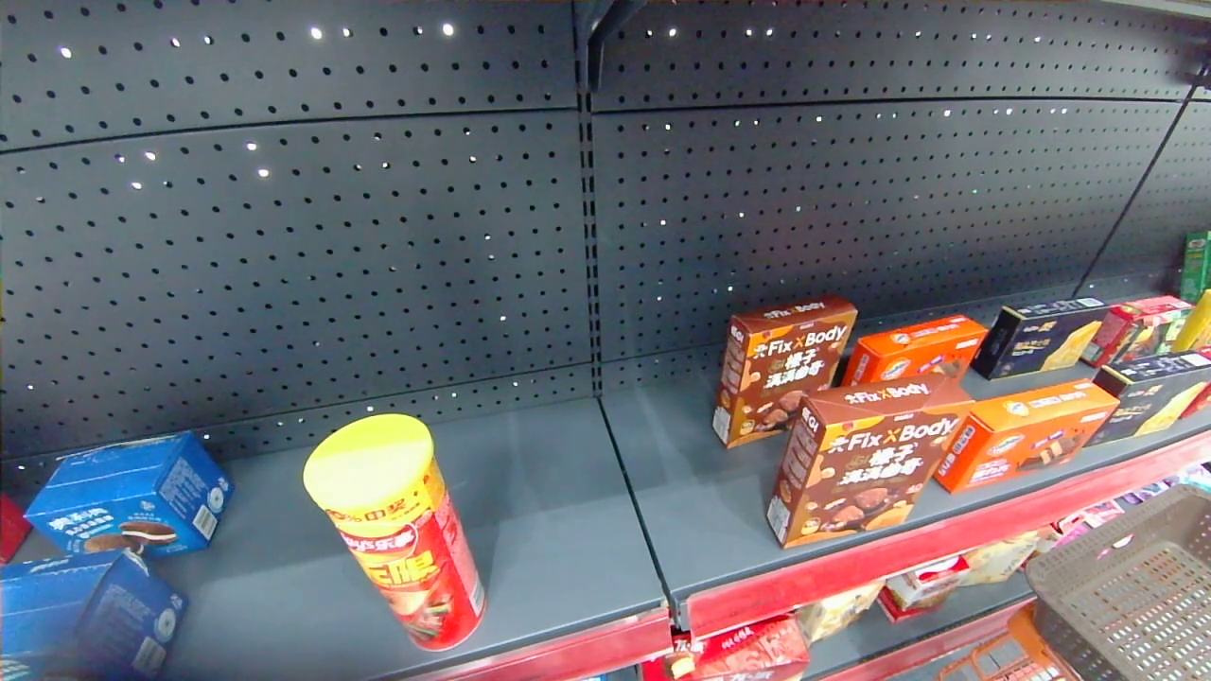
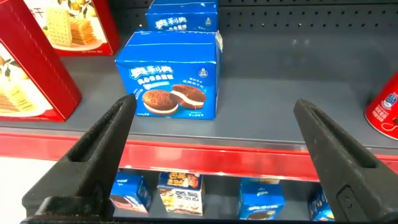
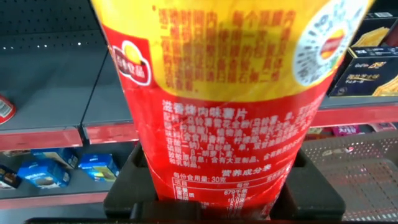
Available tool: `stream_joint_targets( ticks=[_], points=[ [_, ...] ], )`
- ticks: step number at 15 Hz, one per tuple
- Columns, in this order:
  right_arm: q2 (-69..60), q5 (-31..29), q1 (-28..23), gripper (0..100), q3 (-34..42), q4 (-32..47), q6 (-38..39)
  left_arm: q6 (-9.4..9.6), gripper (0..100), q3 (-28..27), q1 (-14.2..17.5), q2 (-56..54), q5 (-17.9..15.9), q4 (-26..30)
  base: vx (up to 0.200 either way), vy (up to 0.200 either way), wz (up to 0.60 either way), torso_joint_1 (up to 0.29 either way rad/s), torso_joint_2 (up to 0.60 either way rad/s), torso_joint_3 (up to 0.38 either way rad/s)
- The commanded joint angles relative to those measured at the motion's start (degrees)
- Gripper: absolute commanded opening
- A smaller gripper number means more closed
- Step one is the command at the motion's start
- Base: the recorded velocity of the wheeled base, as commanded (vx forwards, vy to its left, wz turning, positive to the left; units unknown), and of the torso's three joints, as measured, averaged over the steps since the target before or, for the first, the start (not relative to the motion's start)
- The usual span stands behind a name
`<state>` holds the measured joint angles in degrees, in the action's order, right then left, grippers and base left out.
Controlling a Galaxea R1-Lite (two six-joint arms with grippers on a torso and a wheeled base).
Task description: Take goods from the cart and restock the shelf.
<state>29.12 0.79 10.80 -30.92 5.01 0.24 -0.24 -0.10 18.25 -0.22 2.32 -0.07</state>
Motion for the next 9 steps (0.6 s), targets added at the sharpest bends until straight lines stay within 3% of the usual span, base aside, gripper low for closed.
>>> stream_joint_targets(
  ticks=[1,9],
  points=[
    [-0.8,0.0,-0.1,0,0.2,0.0,0.1,-0.11,100,0.0,0.0,0.2,0.0,0.0,0.0,0.0,0.0,0.0,0.0,0.0],
    [-4.2,0.0,-1.9,0,3.0,-0.4,0.5,-0.28,100,0.0,0.0,0.2,0.0,0.0,0.0,0.0,0.0,0.0,0.0,0.0]
  ],
)
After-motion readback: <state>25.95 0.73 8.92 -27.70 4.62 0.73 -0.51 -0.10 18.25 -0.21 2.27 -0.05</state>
